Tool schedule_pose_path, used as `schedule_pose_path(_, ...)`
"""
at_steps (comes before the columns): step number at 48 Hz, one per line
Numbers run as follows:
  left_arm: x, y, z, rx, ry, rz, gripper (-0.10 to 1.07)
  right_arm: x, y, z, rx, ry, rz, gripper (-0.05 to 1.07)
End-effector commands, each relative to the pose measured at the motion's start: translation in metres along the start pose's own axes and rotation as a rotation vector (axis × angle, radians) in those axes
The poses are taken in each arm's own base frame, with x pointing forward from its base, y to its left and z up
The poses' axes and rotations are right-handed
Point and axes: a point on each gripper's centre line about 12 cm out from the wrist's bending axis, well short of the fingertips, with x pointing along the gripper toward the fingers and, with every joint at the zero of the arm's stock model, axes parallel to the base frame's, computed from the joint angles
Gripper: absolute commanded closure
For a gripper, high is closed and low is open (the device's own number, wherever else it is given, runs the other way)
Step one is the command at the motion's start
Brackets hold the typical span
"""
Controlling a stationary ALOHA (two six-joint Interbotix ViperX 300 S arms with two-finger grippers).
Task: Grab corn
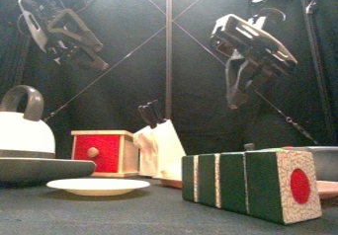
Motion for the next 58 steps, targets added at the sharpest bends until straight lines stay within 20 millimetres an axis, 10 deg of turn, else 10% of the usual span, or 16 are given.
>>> schedule_pose_path(1,0.000,0.000,0.006,-0.002,-0.021,-0.002,0.09,-0.006,0.012,-0.005,-0.017,0.011,0.032,0.72)
schedule_pose_path(39,0.001,0.000,0.001,-0.021,-0.008,-0.001,0.09,0.020,0.019,-0.066,-0.066,0.141,-0.083,0.13)
schedule_pose_path(58,0.001,0.000,0.001,-0.022,-0.008,0.000,0.09,0.033,0.016,-0.071,-0.065,0.160,-0.112,0.10)
